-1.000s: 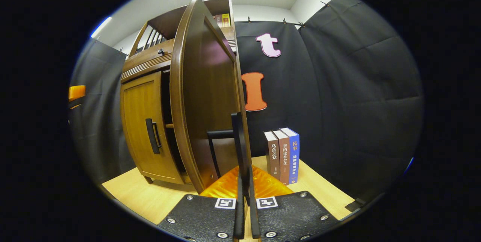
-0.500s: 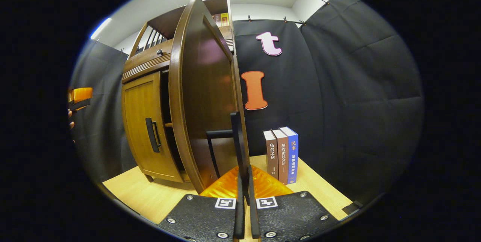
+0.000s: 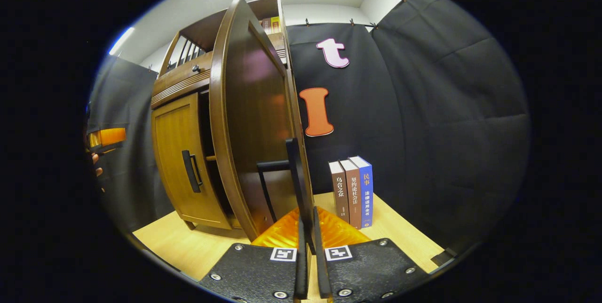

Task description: Open the right door of the double-door shoe cabinet with the right hand, and open the left door with the left hand.

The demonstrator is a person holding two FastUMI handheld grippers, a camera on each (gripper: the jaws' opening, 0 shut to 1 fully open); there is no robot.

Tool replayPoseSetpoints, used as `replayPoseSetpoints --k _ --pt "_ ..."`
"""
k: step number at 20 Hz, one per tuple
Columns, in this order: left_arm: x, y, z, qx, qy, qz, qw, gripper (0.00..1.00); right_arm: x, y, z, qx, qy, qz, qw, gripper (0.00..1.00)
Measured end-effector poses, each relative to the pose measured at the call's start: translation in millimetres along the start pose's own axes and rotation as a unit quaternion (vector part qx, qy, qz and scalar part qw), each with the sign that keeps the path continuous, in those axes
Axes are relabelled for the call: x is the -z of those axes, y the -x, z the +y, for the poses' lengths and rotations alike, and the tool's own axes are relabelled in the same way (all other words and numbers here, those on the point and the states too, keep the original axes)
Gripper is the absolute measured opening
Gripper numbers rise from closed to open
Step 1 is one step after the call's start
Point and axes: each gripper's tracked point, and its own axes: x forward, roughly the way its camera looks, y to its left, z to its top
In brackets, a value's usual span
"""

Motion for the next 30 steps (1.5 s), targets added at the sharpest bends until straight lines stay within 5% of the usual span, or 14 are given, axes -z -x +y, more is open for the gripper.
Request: replayPoseSetpoints --k 2,5,6,7,9,10,13,14,18,19,20,24,25,30 --pt "11 -12 3 -0.005 -0.002 0.002 1.0 0.95 0 3 -2 0.004 -0.001 0.0 1.0 0.24" --pt "31 -37 -1 0.0 0.002 0.009 1.0 0.95 2 9 -12 0.018 0.011 -0.003 1.0 0.0" --pt "41 -46 -1 -0.002 0.004 0.017 1.0 0.96 1 12 -17 0.024 0.016 -0.004 1.0 0.28" --pt "49 -56 -1 -0.004 0.005 0.023 1.0 0.99 2 13 -19 0.028 0.019 -0.005 0.999 0.16" --pt "64 -73 -1 -0.003 0.006 0.033 0.999 0.95 2 16 -27 0.04 0.026 -0.008 0.999 0.18" --pt "73 -85 -3 -0.002 0.008 0.039 0.999 0.95 0 18 -31 0.045 0.03 -0.009 0.999 0.05" --pt "102 -112 -11 0.007 0.018 0.063 0.998 0.96 3 18 -41 0.054 0.027 -0.011 0.998 0.36" --pt "110 -119 -13 0.011 0.021 0.07 0.997 0.95 2 18 -46 0.057 0.026 -0.012 0.998 0.23" --pt "136 -149 -21 0.015 0.013 0.09 0.996 0.99 2 17 -55 0.063 0.028 -0.014 0.998 0.24" --pt "140 -154 -24 0.016 0.011 0.092 0.996 0.97 1 17 -56 0.063 0.028 -0.014 0.998 0.12" --pt "145 -158 -26 0.018 0.007 0.093 0.996 0.95 3 19 -58 0.067 0.029 -0.015 0.997 0.27" --pt "155 -178 -23 0.004 -0.017 0.094 0.995 0.95 -2 21 -70 0.089 0.046 -0.025 0.995 0.33" --pt "158 -182 -21 0.001 -0.018 0.096 0.995 0.95 -2 22 -70 0.09 0.047 -0.026 0.994 0.46" --pt "168 -190 -7 -0.022 -0.005 0.102 0.995 0.83 -4 22 -71 0.091 0.046 -0.03 0.994 0.34"
